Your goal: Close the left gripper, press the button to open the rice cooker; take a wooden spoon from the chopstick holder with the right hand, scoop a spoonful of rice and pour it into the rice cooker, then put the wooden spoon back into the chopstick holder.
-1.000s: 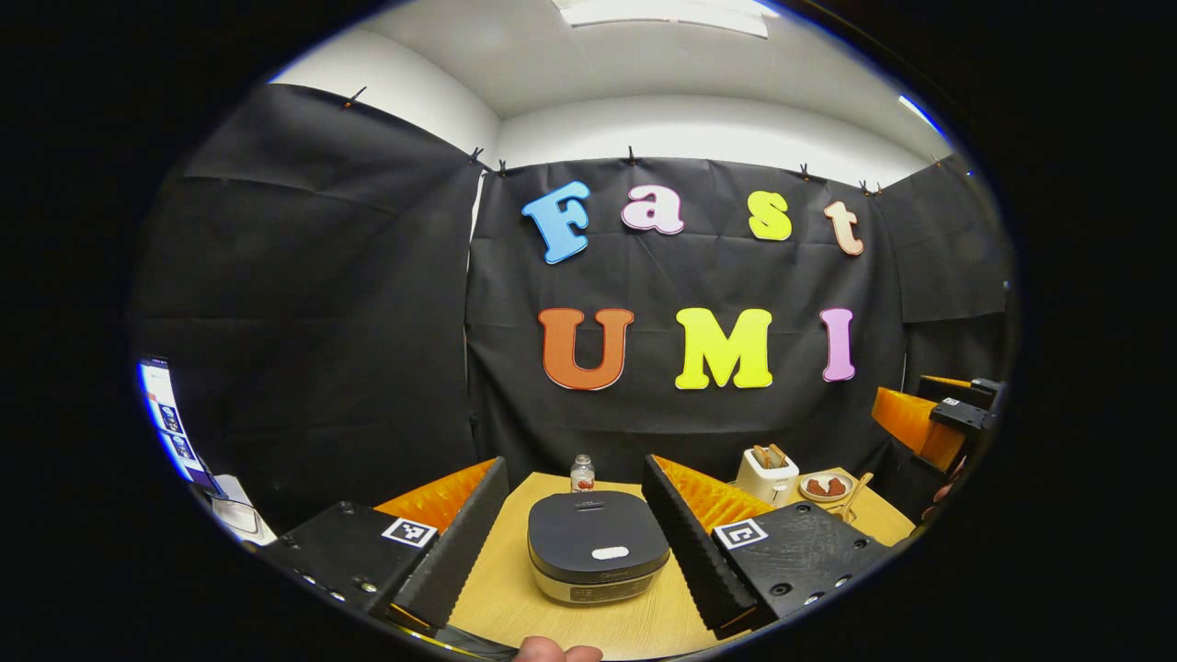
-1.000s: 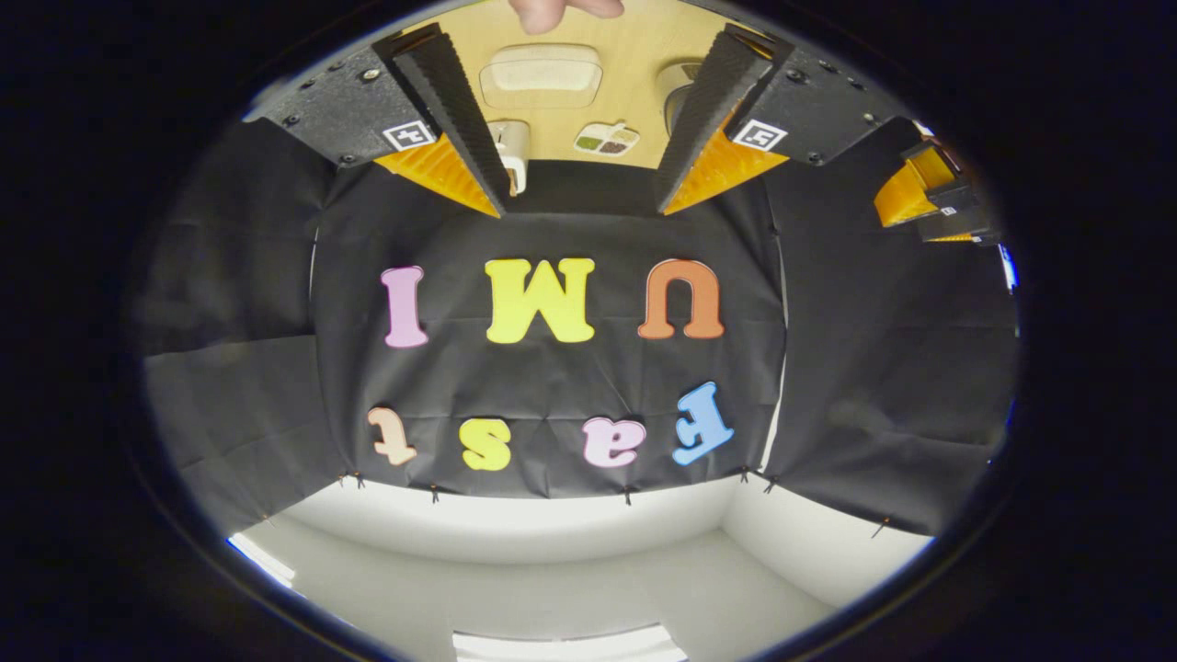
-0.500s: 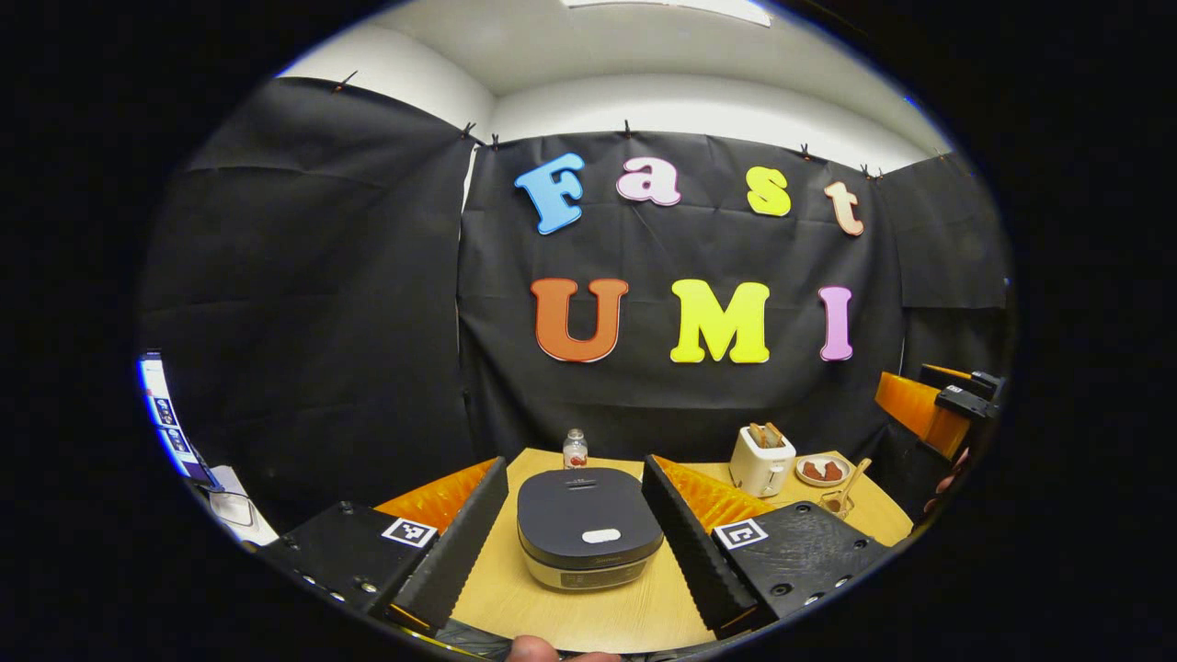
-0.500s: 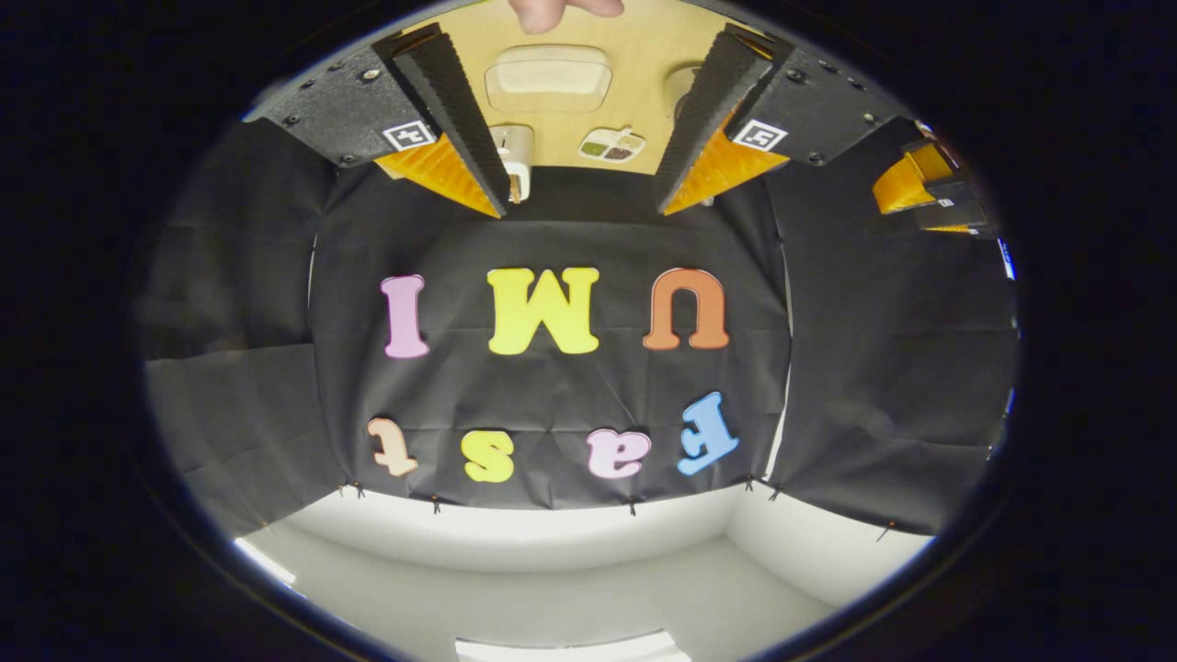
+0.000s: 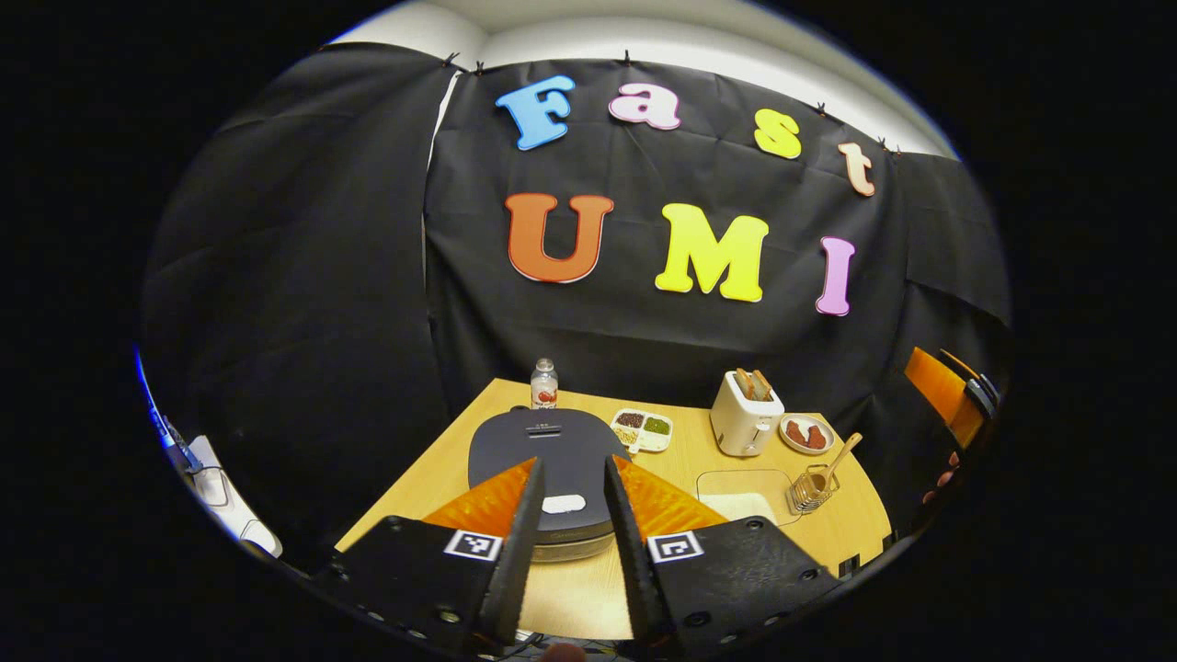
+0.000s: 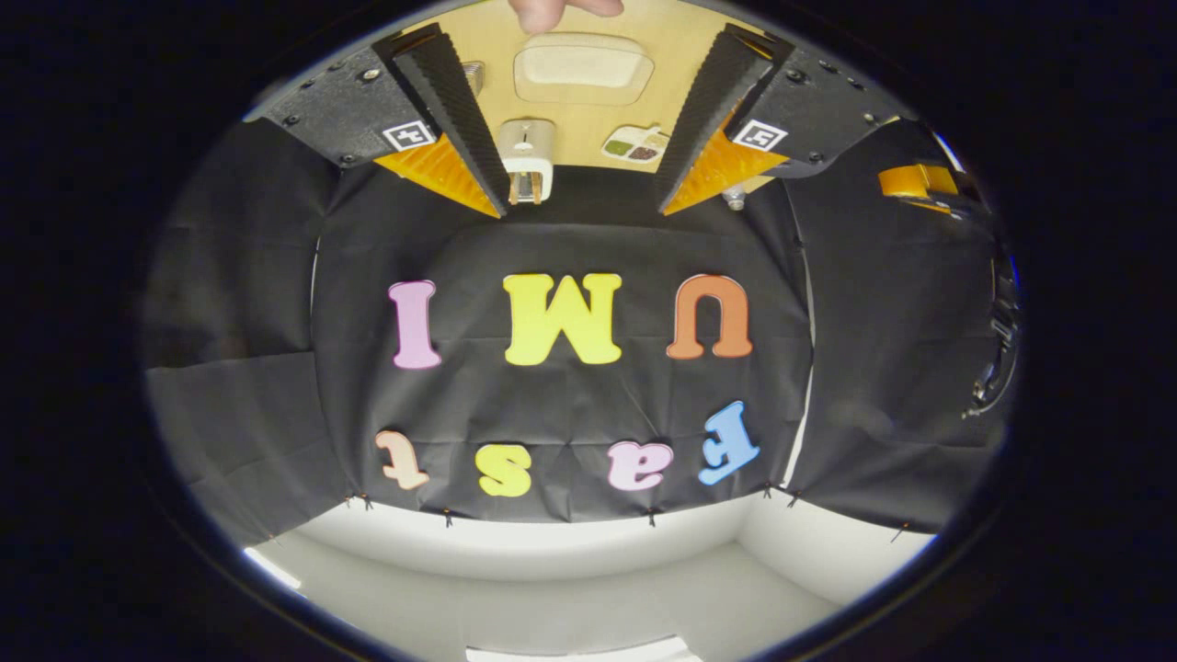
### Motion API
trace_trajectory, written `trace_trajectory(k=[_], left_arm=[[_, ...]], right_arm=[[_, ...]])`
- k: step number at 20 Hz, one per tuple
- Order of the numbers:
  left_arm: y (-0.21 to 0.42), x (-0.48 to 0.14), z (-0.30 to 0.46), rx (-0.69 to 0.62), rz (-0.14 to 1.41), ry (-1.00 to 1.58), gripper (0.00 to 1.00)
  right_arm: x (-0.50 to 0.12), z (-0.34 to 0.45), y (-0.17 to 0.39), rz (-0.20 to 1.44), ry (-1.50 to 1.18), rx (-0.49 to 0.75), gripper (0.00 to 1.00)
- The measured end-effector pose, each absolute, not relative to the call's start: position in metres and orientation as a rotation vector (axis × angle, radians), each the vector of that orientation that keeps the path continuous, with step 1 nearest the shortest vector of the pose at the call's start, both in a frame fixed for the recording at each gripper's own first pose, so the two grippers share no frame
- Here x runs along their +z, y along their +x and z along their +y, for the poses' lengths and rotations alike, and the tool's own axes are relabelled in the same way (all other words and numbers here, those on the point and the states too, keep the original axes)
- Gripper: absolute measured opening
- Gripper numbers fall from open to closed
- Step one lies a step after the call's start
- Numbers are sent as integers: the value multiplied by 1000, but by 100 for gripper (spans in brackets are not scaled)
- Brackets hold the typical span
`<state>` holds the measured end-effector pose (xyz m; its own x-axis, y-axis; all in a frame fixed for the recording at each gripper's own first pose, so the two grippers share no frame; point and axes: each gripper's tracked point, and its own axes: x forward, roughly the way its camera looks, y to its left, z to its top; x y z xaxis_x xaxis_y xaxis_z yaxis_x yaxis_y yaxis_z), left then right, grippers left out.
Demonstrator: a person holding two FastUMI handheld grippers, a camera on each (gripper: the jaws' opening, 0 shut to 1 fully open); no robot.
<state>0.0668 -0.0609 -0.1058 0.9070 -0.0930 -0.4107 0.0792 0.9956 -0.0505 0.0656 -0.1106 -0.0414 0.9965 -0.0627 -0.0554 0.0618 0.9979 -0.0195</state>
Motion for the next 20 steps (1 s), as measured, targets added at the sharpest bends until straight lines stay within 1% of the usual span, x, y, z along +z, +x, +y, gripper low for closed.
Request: trace_trajectory(k=[1, 2, 3, 4, 6, 7, 9, 10, 12, 16, 20], left_arm=[[72, -113, -60, -80, 453, -33, 36], [77, -120, -60, -73, 481, -31, 21], [83, -126, -58, -61, 509, -25, 13], [85, -134, -61, -65, 541, -31, 0], [96, -148, -69, -96, 595, -55, 2], [100, -158, -73, -119, 628, -81, 0], [102, -186, -69, -116, 736, -91, 1], [92, -191, -64, -121, 765, -88, 1], [111, -213, -66, -120, 802, -107, 0], [122, -243, -59, -99, 880, -98, 0], [128, -256, -53, -85, 921, -89, 0]], right_arm=[[-44, -121, 71, 60, -10, -71, 100], [-48, -130, 78, 66, -1, -82, 100], [-53, -140, 83, 75, 8, -94, 100], [-58, -149, 88, 85, 16, -105, 99], [-68, -166, 99, 106, 26, -121, 100], [-72, -172, 105, 117, 30, -124, 100], [-83, -183, 116, 144, 39, -127, 99], [-87, -188, 120, 156, 43, -131, 100], [-90, -197, 127, 161, 45, -136, 100], [-101, -212, 133, 186, 35, -143, 100], [-115, -226, 137, 226, 30, -153, 100]])
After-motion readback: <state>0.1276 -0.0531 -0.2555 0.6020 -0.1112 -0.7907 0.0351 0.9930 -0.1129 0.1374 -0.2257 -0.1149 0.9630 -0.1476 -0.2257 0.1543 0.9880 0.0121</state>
